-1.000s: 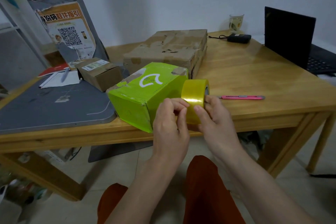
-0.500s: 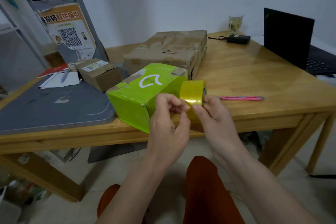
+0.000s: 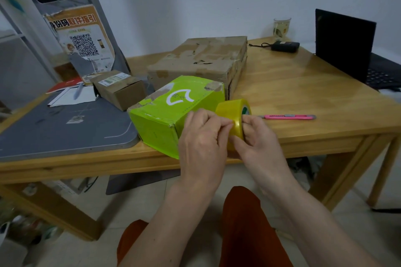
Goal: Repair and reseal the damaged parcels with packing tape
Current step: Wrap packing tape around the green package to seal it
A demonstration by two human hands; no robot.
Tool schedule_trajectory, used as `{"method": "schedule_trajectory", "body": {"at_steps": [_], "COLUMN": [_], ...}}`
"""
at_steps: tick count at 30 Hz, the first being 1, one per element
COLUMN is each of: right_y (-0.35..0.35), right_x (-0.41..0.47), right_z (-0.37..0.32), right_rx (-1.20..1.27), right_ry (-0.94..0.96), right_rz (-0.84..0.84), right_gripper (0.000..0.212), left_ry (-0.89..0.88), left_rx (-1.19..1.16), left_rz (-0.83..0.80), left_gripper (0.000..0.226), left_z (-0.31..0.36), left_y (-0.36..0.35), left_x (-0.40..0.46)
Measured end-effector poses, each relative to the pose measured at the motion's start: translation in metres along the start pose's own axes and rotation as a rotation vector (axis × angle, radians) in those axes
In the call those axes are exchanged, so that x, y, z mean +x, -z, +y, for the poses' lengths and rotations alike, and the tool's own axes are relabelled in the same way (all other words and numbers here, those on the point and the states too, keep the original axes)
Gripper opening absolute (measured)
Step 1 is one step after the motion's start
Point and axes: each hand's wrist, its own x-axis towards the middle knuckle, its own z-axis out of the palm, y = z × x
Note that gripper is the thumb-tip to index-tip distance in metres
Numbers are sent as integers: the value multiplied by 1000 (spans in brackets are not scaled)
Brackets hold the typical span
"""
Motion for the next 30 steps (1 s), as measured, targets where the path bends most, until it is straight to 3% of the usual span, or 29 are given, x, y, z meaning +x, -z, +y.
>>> {"method": "schedule_trajectory", "body": {"at_steps": [2,7,11,14,16,19,24,27,30], "right_y": [4,11,20,22,24,25,31,36,47], "right_x": [1,6,13,10,9,5,0,1,16], "right_z": [1,-3,-5,-3,-1,-5,-4,-2,3], "right_rx": [-69,-209,-124,-40,-15,-22,-66,-182,-305], "right_ry": [5,26,-45,-68,-74,-61,-72,-66,-30], "right_rz": [-19,-22,-44,-61,-73,-100,-166,-229,-150], "right_gripper": [29,36,29,21,28,39,58,49,32], "left_ry": [9,93,99,161,187,304,470,508,474], "left_rx": [2,-272,-391,-345,-291,-365,-532,-606,-695], "left_rz": [20,-47,-42,-13,-53,-111,-50,-6,6], "left_gripper": [17,3,4,7,14,6,25,26,23], "left_z": [-1,1,7,7,4,4,8,13,21], "left_y": [-2,-5,-4,-4,-4,-3,-4,-5,-3], "left_x": [1,-4,-8,-2,2,11,27,36,34]}}
